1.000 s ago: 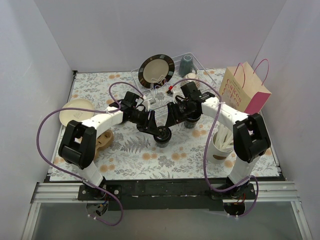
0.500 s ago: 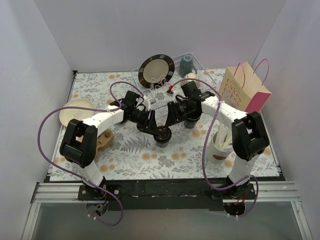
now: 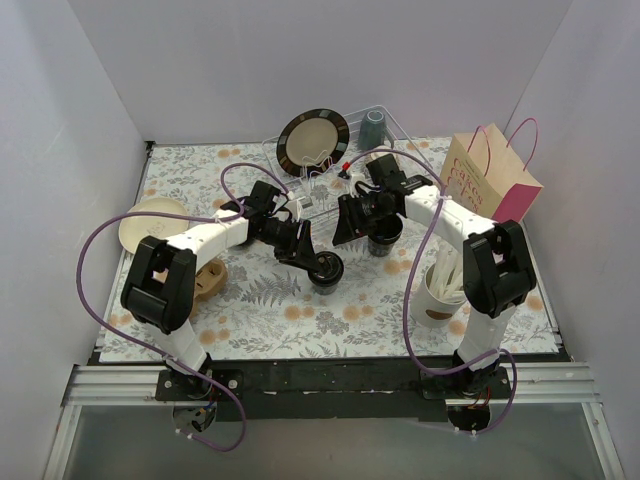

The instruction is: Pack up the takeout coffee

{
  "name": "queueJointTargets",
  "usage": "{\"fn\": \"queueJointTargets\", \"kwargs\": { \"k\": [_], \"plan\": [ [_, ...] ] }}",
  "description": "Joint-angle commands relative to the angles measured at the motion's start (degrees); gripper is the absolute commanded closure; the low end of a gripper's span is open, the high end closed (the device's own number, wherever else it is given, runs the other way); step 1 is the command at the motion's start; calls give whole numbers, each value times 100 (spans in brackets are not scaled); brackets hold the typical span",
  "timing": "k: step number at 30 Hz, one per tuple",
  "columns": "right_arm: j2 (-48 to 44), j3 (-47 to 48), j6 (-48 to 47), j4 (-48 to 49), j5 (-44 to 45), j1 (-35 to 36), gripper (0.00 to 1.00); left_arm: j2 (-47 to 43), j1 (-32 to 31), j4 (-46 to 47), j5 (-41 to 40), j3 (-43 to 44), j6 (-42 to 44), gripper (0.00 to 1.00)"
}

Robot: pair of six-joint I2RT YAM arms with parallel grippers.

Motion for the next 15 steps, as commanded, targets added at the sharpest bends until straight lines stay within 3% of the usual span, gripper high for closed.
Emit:
{"fn": "queueJointTargets", "kwargs": {
  "k": [1,15],
  "plan": [
    [96,191,-213,-162,-159,-30,61,607,-32,-412,-1863,-364,550,62],
    [447,-20,-425,-48,-713,32,61,704,-50,-412,-1836,-312,550,62]
  ]
}}
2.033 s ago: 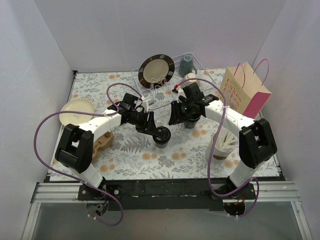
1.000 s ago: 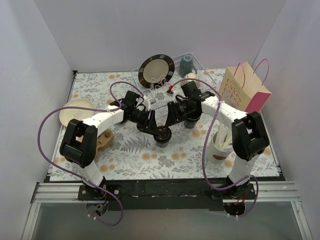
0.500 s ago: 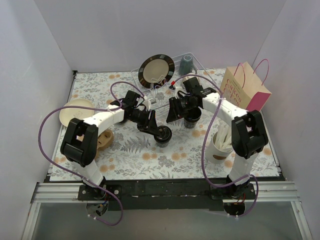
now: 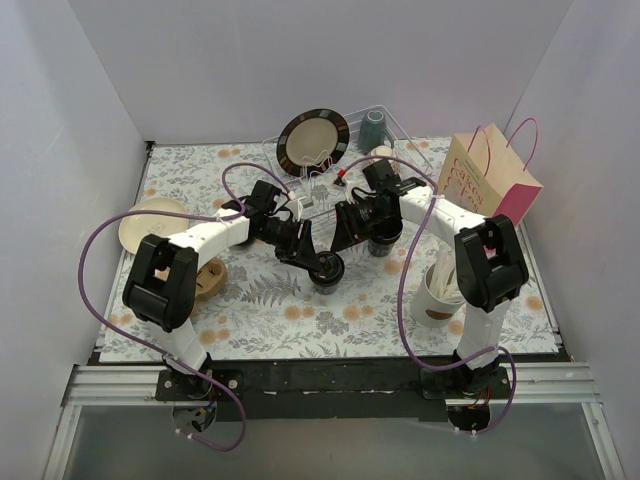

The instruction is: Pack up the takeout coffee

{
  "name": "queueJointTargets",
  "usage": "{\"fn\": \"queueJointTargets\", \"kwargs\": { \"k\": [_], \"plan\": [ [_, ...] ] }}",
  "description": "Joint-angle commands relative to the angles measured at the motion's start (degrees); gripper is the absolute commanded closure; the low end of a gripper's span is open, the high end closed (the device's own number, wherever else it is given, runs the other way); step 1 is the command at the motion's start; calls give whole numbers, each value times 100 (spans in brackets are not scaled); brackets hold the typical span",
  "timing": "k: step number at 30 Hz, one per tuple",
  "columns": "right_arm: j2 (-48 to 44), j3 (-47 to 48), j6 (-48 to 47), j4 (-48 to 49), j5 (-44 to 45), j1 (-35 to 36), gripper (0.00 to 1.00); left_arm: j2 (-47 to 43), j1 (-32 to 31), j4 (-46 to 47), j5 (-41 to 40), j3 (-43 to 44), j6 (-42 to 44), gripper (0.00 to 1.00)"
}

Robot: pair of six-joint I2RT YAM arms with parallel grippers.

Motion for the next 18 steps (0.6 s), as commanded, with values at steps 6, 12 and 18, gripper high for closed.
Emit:
{"fn": "queueJointTargets", "kwargs": {
  "k": [6,12,18],
  "plan": [
    [234,-193,-198,125,-366,95,62,667,-67,-403,-1941,-342,526,62],
    [321,-430,-285,-59,301,96,64,720,-76,-412,-2047,-421,482,62],
    [295,-791,-338,-130,882,95,66,693,-85,-351,-2117,-631,447,63]
  ]
}}
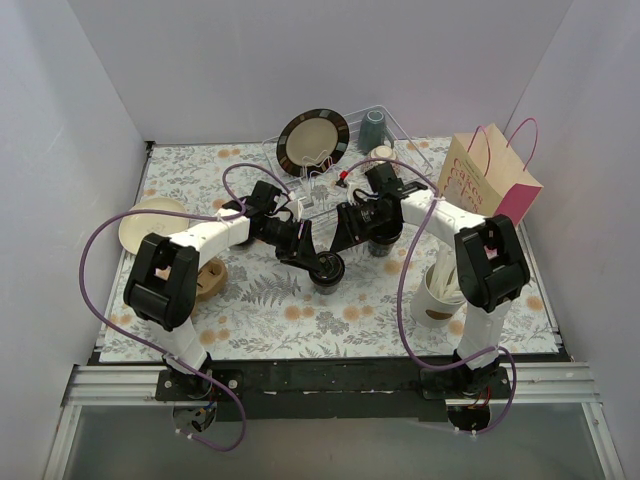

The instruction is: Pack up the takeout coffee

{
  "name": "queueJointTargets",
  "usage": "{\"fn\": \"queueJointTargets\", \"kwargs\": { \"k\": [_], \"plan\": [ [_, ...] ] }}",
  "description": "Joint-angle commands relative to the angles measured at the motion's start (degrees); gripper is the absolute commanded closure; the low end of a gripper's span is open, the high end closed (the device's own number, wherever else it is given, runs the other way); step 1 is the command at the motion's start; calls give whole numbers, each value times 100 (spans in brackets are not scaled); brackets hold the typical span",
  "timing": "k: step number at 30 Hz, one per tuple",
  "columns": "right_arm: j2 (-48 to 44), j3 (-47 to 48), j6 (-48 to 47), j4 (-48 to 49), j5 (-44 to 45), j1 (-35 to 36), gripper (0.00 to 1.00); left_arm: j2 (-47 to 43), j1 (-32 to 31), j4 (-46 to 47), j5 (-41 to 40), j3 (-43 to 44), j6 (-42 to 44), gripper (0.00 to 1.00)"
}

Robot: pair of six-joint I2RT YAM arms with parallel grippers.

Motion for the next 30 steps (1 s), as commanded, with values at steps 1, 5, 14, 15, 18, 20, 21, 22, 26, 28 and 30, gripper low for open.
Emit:
{"fn": "queueJointTargets", "kwargs": {
  "k": [1,5,14,15,18,20,21,22,26,28,30],
  "plan": [
    [256,-546,-338,-504,1192,135,66,608,-87,-346,-2220,-621,454,63],
    [309,-687,-365,-530,1579,135,67,661,-87,-355,-2299,-674,445,63],
    [221,-951,-224,-390,1835,135,67,599,-87,-249,-2440,-832,348,64],
    [151,-881,-189,-398,1808,144,67,590,-78,-284,-2422,-789,331,64],
    [2,-215,-145,-582,1633,135,64,520,-87,-398,-2379,-534,234,62],
    [-16,532,13,-828,1457,126,61,432,-87,-460,-2326,-289,138,60],
    [10,752,57,-916,1413,126,60,406,-87,-547,-2308,-200,102,59],
    [27,981,170,-986,1343,126,58,362,-87,-574,-2256,-138,67,58],
    [10,1247,451,-953,1246,126,56,38,-78,-592,-2300,12,-196,53],
    [-43,1150,531,-838,1263,126,56,-33,-78,-574,-2238,73,-275,51],
    [-43,1115,602,-803,1254,117,56,-130,-78,-540,-2097,134,-398,49]
  ]
}}
